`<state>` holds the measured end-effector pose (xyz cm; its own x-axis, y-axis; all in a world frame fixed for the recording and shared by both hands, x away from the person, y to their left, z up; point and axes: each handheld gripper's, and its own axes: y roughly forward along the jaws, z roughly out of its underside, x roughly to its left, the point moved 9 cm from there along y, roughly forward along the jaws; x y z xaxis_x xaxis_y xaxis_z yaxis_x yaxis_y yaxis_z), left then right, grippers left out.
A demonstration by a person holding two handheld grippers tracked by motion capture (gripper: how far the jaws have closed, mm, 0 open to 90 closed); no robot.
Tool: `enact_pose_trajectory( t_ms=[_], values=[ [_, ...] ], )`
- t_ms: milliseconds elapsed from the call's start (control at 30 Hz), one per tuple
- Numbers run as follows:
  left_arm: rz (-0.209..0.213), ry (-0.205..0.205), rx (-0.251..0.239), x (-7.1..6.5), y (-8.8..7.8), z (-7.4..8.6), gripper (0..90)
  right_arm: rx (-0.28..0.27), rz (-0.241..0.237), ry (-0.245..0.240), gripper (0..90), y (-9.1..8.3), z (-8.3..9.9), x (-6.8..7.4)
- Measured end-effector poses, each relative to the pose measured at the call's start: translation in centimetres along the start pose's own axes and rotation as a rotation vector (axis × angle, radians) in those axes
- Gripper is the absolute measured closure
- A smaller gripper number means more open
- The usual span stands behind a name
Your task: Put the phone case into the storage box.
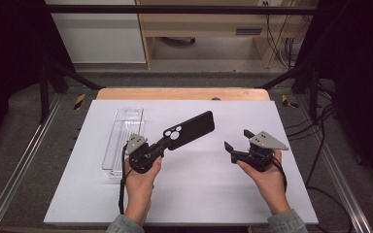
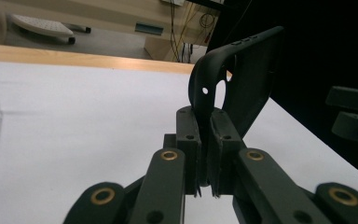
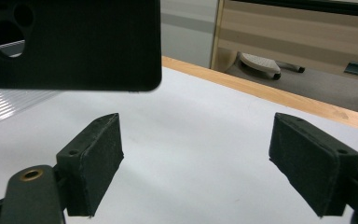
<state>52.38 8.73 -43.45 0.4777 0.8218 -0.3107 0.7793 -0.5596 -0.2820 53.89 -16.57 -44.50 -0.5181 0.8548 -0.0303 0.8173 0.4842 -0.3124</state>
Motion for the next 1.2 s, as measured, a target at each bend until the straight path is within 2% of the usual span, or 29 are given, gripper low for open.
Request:
enact_pose_trajectory(
  t_ms=[367,733,867,1000,1100,1200],
  values=[
    [0.007,0.012,-0.001,-0.2,-0.3,-0.4,84.1,-0.033,0.014,0.008,11.8,-0.6,-0.1,0.0],
    [0.018,0.031,-0.001,-0.4,-0.4,-0.5,84.1,-0.042,0.006,0.013,8.9,-0.9,0.0,0.3],
    [0.017,0.043,0.000,-0.2,-0.5,-0.6,84.1,-0.049,0.004,0.021,8.5,-1.0,0.3,0.3],
    [0.018,0.053,-0.002,-0.1,-0.6,-0.7,84.1,-0.032,0.005,0.028,7.9,-1.0,0.9,0.2],
    [0.019,0.071,-0.001,0.0,-0.7,-0.7,84.1,-0.038,0.016,0.031,9.7,-1.1,1.0,0.0],
    [0.016,0.087,0.003,0.0,-0.8,-0.7,84.1,-0.032,0.006,0.026,9.5,-1.3,1.2,0.1]
  ],
)
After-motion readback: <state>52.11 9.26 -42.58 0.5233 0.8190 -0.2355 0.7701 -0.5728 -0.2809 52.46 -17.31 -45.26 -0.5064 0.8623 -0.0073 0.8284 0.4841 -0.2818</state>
